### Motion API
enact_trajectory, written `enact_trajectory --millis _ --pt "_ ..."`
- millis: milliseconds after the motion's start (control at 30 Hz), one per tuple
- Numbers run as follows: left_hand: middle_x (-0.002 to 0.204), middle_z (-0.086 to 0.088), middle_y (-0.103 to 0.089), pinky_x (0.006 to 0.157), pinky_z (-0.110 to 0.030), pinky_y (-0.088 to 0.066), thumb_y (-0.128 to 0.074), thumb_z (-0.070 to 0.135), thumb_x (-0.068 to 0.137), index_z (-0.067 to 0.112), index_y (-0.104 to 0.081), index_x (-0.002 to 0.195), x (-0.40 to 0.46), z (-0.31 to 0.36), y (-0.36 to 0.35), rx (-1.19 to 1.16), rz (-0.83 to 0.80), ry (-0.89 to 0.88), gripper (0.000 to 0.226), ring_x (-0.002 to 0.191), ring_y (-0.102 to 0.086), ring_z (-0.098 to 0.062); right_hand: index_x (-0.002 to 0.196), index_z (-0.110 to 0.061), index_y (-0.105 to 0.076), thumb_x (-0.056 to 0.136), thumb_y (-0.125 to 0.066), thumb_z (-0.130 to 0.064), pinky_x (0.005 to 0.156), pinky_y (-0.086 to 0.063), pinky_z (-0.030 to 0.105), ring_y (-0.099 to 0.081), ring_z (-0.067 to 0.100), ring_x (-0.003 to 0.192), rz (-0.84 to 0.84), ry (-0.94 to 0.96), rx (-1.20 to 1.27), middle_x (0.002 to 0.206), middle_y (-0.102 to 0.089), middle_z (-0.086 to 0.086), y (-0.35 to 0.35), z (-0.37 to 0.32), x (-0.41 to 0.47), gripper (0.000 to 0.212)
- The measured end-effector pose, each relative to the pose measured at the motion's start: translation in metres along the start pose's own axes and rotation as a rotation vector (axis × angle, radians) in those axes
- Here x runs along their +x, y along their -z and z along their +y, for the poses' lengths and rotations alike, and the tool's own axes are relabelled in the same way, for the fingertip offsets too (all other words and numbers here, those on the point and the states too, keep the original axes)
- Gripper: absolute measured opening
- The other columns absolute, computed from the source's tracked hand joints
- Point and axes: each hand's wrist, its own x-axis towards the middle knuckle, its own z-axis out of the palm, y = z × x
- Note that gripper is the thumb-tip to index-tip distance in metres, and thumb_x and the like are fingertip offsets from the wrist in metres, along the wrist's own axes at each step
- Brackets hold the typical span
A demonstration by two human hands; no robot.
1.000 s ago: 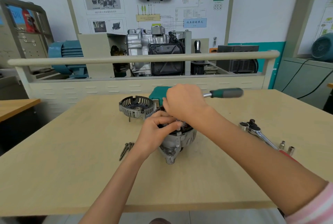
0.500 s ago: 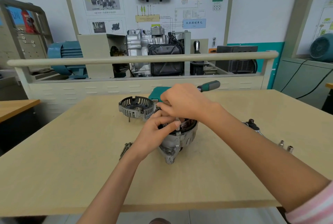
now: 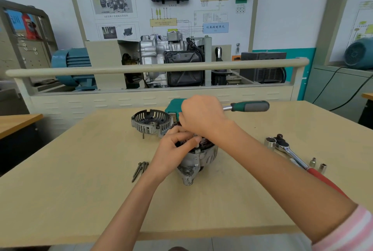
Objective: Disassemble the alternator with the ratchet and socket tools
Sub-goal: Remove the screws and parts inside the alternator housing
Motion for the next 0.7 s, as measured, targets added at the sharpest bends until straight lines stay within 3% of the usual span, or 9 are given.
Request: enact_trajectory --millis 100,233,367,433,500,600,700 --pt "0.102 0.011 -0.058 0.095 -0.022 -0.037 -0.064 0.024 0.087 0.015 -0.073 0.078 0.002 -0.003 0.001 0.046 -0.034 0.007 0.016 0.112 -0.049 -0.005 0.058 -0.016 -0.036 0.092 -0.044 -0.039 0.044 -0.018 0.025 -0.036 0.014 0.052 -0.033 0.182 0.117 0.054 -0.034 -0.006 0.002 0.013 0.001 0.042" --pt "0.104 0.013 -0.057 0.087 -0.006 -0.033 -0.065 0.025 0.086 0.013 -0.074 0.085 0.001 -0.004 0.0 0.051 -0.037 -0.01 0.015 0.106 -0.044 0.01 0.053 -0.023 -0.032 0.091 -0.049 -0.043 0.045 -0.02 0.027 -0.032 0.003 0.047 -0.08 0.271 0.253 0.049 -0.038 -0.008 0.008 0.02 -0.002 0.046" --pt "0.098 0.005 -0.061 0.086 -0.004 -0.035 -0.068 0.017 0.083 0.025 -0.076 0.078 0.0 -0.002 -0.003 -0.004 0.022 -0.038 0.011 0.099 -0.049 0.007 0.06 -0.017 -0.039 0.093 -0.044 -0.038 0.044 -0.018 0.026 -0.037 0.012 0.052 -0.038 0.173 0.117 0.055 -0.035 -0.007 0.006 0.011 -0.003 0.04" --pt "0.094 0.001 -0.061 0.085 -0.008 -0.036 -0.069 0.014 0.081 0.033 -0.074 0.077 0.001 -0.002 -0.006 0.008 0.055 -0.047 0.02 0.094 -0.051 0.002 0.073 -0.017 -0.048 0.094 -0.044 -0.025 0.044 -0.019 0.025 -0.041 0.017 0.06 -0.035 -0.003 0.024 0.059 -0.033 -0.003 0.002 0.003 -0.003 0.023" --pt "0.087 0.006 -0.058 0.083 -0.01 -0.036 -0.069 0.011 0.081 0.039 -0.072 0.072 0.001 -0.002 -0.006 0.02 0.066 -0.046 0.03 0.091 -0.051 0.001 0.071 -0.018 -0.044 0.092 -0.045 -0.014 0.043 -0.019 0.025 -0.041 0.017 0.061 -0.048 -0.149 -0.037 0.059 -0.031 -0.001 0.001 -0.005 -0.003 0.022" --pt "0.086 0.017 -0.058 0.085 -0.011 -0.036 -0.068 0.013 0.083 0.046 -0.071 0.065 0.001 -0.003 -0.005 0.034 0.043 -0.03 0.037 0.097 -0.051 0.0 0.064 -0.018 -0.036 0.091 -0.048 -0.015 0.042 -0.018 0.023 -0.039 0.016 0.055 -0.019 -0.14 -0.05 0.057 -0.031 -0.001 0.0 -0.009 -0.001 0.03" --pt "0.094 0.018 -0.058 0.09 -0.014 -0.035 -0.066 0.02 0.085 0.045 -0.07 0.066 0.0 -0.001 -0.001 0.053 -0.006 -0.009 0.032 0.106 -0.051 -0.003 0.071 -0.018 -0.042 0.092 -0.047 -0.023 0.043 -0.02 0.023 -0.041 0.018 0.055 -0.003 -0.033 -0.023 0.057 -0.031 -0.002 -0.001 -0.002 0.001 0.022"
